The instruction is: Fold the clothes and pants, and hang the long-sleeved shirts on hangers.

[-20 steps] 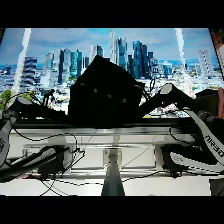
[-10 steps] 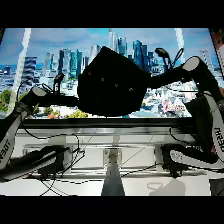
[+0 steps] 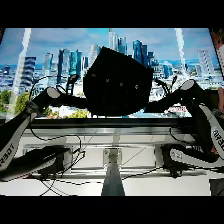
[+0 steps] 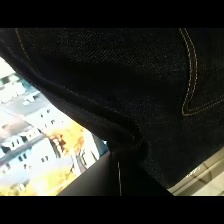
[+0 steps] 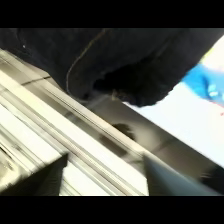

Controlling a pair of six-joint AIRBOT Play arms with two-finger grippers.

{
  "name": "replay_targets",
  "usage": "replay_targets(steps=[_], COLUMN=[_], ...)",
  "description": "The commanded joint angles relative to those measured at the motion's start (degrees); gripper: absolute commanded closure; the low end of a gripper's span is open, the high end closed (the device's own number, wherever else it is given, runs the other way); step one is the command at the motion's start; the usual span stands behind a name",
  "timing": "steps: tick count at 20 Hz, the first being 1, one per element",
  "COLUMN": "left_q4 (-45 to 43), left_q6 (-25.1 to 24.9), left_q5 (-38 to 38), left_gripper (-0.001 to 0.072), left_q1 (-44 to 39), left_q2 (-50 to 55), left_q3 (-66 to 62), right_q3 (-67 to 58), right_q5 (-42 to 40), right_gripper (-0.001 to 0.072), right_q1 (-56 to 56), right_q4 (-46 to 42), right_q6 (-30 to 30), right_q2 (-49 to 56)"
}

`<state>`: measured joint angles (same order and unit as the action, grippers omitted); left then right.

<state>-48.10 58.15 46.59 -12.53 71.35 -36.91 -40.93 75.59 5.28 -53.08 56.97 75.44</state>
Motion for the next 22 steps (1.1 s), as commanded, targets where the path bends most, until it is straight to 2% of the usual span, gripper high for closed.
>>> replay_targets(steps=[1, 5, 7, 10, 13, 15, 17, 20, 22], left_q4=[-0.28, -0.28, -0.28, -0.31, -0.31, -0.31, -0.31, -0.28, -0.31], left_q6=[0.17, 0.17, 0.17, 0.15, 0.15, 0.15, 0.15, 0.17, 0.15], left_q5=[-0.02, -0.07, -0.07, -0.07, -0.07, -0.07, -0.07, -0.07, -0.04], left_gripper=[0.0693, 0.0693, 0.0692, 0.0692, 0.0693, 0.0692, 0.0692, 0.0692, 0.0692], left_q1=[-1.01, -1.01, -1.01, -1.01, -1.01, -1.01, -1.01, -0.98, -0.92], left_q2=[0.02, 0.02, 0.02, 0.02, 0.02, 0.02, 0.02, 0.0, -0.33], left_q3=[0.02, 0.02, 0.02, 0.02, 0.04, 0.04, 0.04, 0.0, -0.39], right_q3=[3.98, 1.44, 0.66, -1.03, -1.88, -1.88, -1.88, -2.69, -5.14], right_q5=[-6.38, -12.41, -15.21, -15.72, -13.84, -12.39, -12.5, -10.93, -5.49], right_gripper=[0.0147, 0.0148, 0.0156, 0.016, 0.0161, 0.0235, 0.0332, 0.0584, 0.0683], right_q1=[0.22, 0.22, 0.22, 0.22, 0.2, 0.2, 0.15, 0.15, 0.15], right_q4=[6.99, 6.93, 5.64, -0.9, -2.34, 1.16, 7.96, 15.37, 18.08], right_q6=[5.62, 16.48, 19.06, 23.65, 23.82, 22.4, 16.24, 5.35, 0.9], right_q2=[0.04, 0.07, 0.07, 0.31, 2.4, 5.14, 7.06, 7.06, 6.99])
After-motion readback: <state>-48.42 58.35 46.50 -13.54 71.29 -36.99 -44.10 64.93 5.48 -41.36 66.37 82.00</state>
